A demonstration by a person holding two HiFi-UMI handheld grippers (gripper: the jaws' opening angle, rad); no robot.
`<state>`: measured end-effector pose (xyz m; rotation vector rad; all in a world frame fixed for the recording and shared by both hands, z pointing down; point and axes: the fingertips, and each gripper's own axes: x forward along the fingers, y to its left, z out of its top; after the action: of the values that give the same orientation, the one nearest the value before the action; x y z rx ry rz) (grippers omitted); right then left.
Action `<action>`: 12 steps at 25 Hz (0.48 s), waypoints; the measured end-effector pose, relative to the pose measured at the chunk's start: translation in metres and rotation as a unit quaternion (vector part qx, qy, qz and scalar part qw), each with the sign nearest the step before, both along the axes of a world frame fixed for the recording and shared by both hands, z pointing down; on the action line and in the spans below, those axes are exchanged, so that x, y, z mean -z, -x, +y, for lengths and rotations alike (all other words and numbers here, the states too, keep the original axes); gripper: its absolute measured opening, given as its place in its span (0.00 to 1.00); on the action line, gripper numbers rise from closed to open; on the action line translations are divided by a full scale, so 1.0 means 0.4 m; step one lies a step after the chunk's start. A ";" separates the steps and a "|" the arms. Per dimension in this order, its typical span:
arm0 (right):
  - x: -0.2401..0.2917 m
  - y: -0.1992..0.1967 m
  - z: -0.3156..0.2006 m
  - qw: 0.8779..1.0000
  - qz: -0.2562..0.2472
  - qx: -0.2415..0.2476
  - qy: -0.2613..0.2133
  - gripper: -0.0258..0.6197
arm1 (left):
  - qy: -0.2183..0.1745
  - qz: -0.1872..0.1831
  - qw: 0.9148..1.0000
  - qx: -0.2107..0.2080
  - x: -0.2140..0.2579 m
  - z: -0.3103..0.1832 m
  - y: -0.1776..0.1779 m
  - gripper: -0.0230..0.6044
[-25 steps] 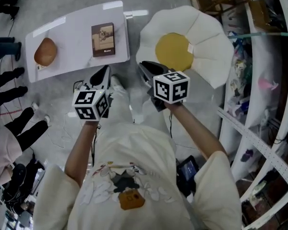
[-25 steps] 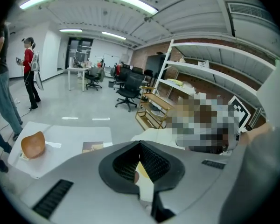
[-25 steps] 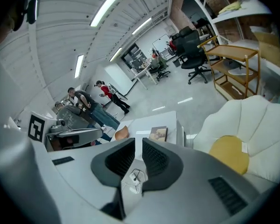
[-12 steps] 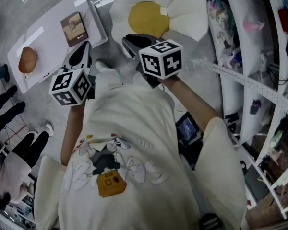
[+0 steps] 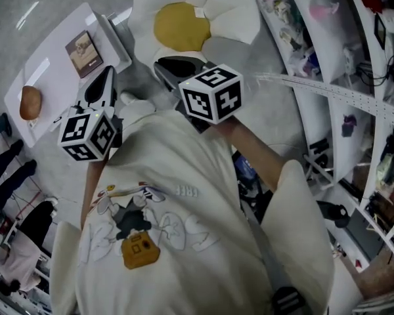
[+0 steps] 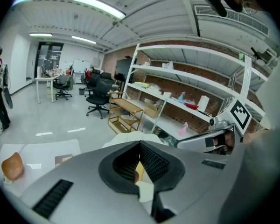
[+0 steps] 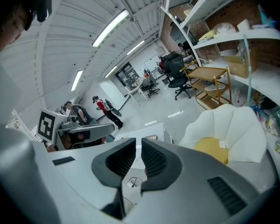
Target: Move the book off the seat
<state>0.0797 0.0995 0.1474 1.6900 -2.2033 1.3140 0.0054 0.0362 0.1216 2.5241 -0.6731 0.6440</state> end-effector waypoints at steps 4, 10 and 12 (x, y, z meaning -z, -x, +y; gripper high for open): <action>0.073 -0.013 0.040 0.999 0.017 -0.005 -0.036 0.10 | -0.006 0.008 1.000 -0.025 0.049 0.078 -0.036 0.05; 0.125 -0.013 0.079 0.996 0.047 -0.015 -0.076 0.06 | -0.005 0.014 0.999 -0.048 0.071 0.158 -0.055 0.05; 0.120 -0.004 0.087 0.996 0.035 -0.018 -0.075 0.06 | -0.002 0.013 0.999 -0.051 0.065 0.172 -0.052 0.05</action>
<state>0.0814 0.1342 0.0995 1.8047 -2.2932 1.1039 0.0262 0.1050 0.0956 2.5794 -0.5394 0.6449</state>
